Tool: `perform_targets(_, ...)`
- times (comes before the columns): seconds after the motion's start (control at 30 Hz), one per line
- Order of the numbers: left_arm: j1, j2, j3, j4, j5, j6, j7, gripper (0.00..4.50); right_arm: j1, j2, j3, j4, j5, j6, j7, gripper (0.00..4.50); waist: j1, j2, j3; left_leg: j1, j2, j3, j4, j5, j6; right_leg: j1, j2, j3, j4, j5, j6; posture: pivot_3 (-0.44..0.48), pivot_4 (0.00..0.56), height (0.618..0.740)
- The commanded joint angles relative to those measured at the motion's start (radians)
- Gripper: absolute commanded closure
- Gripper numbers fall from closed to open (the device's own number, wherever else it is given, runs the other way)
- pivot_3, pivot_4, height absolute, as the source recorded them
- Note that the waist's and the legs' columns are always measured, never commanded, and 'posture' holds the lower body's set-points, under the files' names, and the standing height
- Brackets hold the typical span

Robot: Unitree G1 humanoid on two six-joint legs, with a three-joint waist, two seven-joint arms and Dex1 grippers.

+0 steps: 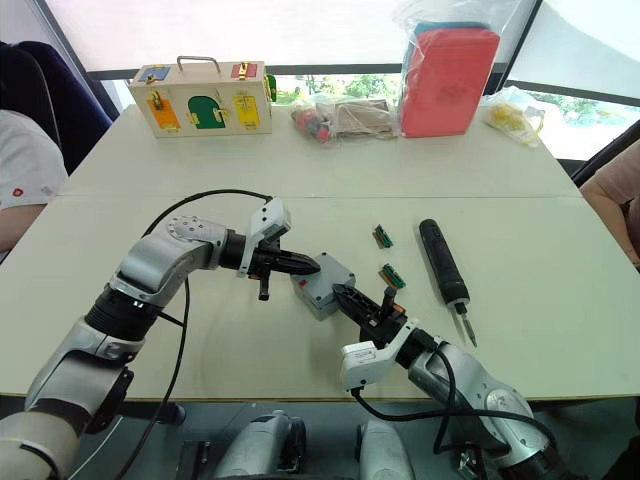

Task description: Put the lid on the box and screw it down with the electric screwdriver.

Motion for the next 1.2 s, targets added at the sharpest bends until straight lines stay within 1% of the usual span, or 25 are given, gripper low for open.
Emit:
perform_targets(0.03, 0.001, -0.001, -0.054, 0.022, 0.058, -0.021, -0.002, 4.48, 0.01, 0.006, 0.032, 0.036, -0.007, 0.0, 0.022, 4.31, 0.006, 0.0, 0.0, 0.002, 0.0, 0.0, 0.0, -0.001, 0.002, 0.002, 0.0, 0.0, 0.0, 0.0, 0.0, 0.0, 0.15, 0.74)
perform_targets(0.07, 0.004, -0.004, -0.059, 0.025, 0.065, -0.025, 0.0, 4.48, 0.007, 0.007, 0.033, 0.041, -0.006, 0.001, 0.022, 4.31, 0.007, 0.0, -0.001, 0.005, 0.0, 0.0, 0.0, -0.003, 0.004, 0.005, 0.0, 0.0, 0.0, -0.002, -0.002, 0.0, 0.15, 0.74)
perform_targets(0.17, 0.011, -0.007, -0.071, 0.027, 0.084, -0.028, 0.006, 4.48, 0.004, 0.008, 0.034, 0.048, 0.0, 0.003, 0.022, 4.31, 0.009, -0.002, -0.003, 0.005, 0.0, 0.0, 0.0, -0.003, 0.004, 0.006, 0.0, 0.0, 0.0, -0.002, -0.003, 0.0, 0.15, 0.74)
perform_targets(0.23, 0.02, -0.008, -0.081, 0.025, 0.101, -0.03, 0.016, 4.5, 0.004, 0.007, 0.031, 0.052, 0.003, 0.005, 0.02, 3.32, 0.009, -0.002, -0.003, 0.005, 0.0, 0.0, 0.0, -0.003, 0.004, 0.006, -0.001, 0.0, 0.0, -0.002, -0.003, 0.0, 0.15, 0.74)
perform_targets(0.27, 0.024, -0.01, -0.083, 0.024, 0.107, -0.032, 0.019, 4.5, 0.004, 0.007, 0.029, 0.053, 0.005, 0.006, 0.02, 3.16, 0.009, -0.002, -0.003, 0.005, 0.0, 0.0, 0.0, -0.003, 0.004, 0.006, -0.001, 0.0, 0.0, -0.002, -0.003, 0.0, 0.15, 0.74)
perform_targets(0.3, 0.029, -0.01, -0.087, 0.022, 0.113, -0.031, 0.021, 4.5, 0.004, 0.006, 0.027, 0.055, 0.006, 0.008, 0.02, 2.88, 0.007, -0.003, -0.004, 0.005, 0.0, 0.0, 0.0, -0.003, 0.004, 0.005, -0.001, 0.0, 0.0, -0.002, -0.003, 0.0, 0.15, 0.74)
perform_targets(0.33, 0.032, -0.01, -0.089, 0.02, 0.117, -0.03, 0.021, 4.5, 0.004, 0.006, 0.025, 0.057, 0.007, 0.008, 0.019, 2.45, 0.007, -0.003, -0.007, 0.005, 0.0, 0.0, 0.0, -0.003, 0.004, 0.006, -0.001, 0.0, 0.0, -0.002, -0.003, 0.0, 0.15, 0.74)
perform_targets(0.4, 0.048, -0.007, -0.1, 0.014, 0.128, -0.031, 0.024, 4.5, 0.005, 0.005, 0.017, 0.057, 0.01, 0.014, 0.018, 1.82, 0.007, -0.004, -0.012, 0.006, 0.0, 0.0, 0.0, -0.003, 0.004, 0.006, 0.0, 0.0, 0.0, -0.002, -0.003, 0.0, 0.15, 0.74)
perform_targets(0.8, 0.065, -0.018, -0.118, 0.046, 0.178, -0.053, 0.051, 4.5, 0.03, -0.004, -0.013, 0.025, 0.027, 0.008, 0.008, 1.82, 0.009, -0.006, -0.021, 0.006, 0.0, 0.0, 0.0, -0.004, 0.005, 0.007, -0.001, 0.0, -0.001, -0.003, -0.004, 0.0, 0.15, 0.74)
perform_targets(1.2, 0.061, -0.033, -0.111, 0.062, 0.183, -0.047, 0.072, 4.5, 0.037, -0.005, -0.038, 0.012, 0.045, 0.005, -0.004, 1.82, 0.009, -0.006, -0.023, 0.007, 0.0, 0.0, 0.0, -0.004, 0.006, 0.007, -0.001, 0.0, -0.001, -0.003, -0.004, 0.0, 0.15, 0.74)
